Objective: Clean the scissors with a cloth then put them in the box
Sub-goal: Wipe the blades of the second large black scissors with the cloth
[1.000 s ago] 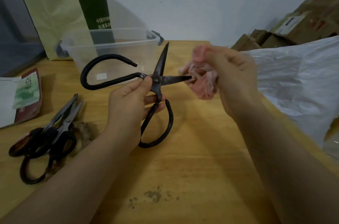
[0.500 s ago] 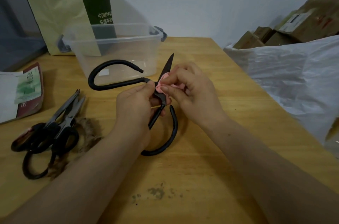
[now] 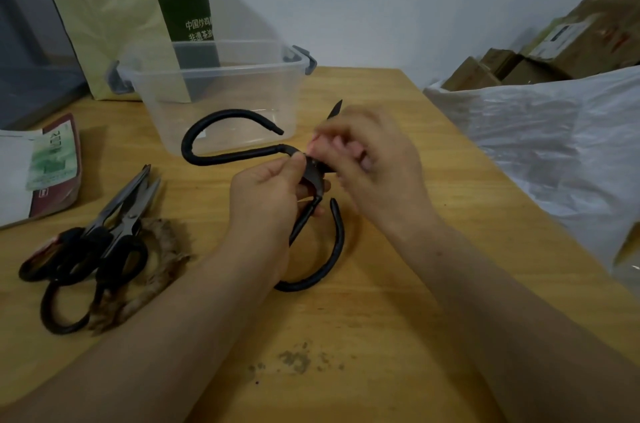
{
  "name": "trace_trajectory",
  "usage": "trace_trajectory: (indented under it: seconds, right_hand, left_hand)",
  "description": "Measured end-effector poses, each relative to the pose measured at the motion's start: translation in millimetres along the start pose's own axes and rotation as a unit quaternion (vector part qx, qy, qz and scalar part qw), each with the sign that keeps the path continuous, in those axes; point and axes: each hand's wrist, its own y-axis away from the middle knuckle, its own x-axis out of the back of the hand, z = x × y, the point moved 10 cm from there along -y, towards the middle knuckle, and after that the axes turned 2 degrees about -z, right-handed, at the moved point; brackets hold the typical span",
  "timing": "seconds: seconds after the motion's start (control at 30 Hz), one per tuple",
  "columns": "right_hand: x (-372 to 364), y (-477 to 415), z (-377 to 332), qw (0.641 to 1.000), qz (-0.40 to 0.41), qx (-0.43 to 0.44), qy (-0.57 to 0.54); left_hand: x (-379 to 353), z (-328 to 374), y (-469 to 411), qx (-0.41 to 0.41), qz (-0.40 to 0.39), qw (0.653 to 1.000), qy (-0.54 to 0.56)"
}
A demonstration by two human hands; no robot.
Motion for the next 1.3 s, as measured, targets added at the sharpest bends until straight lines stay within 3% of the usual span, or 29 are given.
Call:
trace_trajectory:
  seconds: [0.1,0.4,0.57,0.67,0.83,1.17,1.3]
  right_hand:
    - [-22.9,2.2,-0.4,0.997,-0.066,0.037,0.010]
    - [-19.6,-0.3,2.2,0.991,-0.102,0.069,-0.044]
    - [-16.0,0.2,9.7,0.988,-0.126,0.054,-0.068]
    - [-12.9,-0.2,19.2,0.987,-0.155,0.033,-0.020]
    - [-1.2,-3.3,7.8,0.995,-0.089,0.052,0.015]
    - [-21.2,-0.9,-3.6,0.987,-0.122,0.104,0.007]
    - [-20.6,-1.8,1.7,0.986,-0.147,0.075,0.011]
  left_hand:
    - [1.6,-4.1,-0.7,0.024,0.003,0.999,0.025]
    - [0.6,-5.5,1.0,0.030,-0.007,0.999,0.008]
    - [1.0,-8.3,0.4,0.043,-0.010,0.999,0.009]
    - [2.6,-10.3,-1.7,0.050,-0.006,0.999,0.003]
    - [7.2,-10.2,-5.4,0.052,0.008,0.998,0.015]
    - [5.4,-13.4,-3.9,0.056,-0.003,0.998,0.017]
    - [4.9,-12.9,-2.9,0.054,0.000,0.999,0.007]
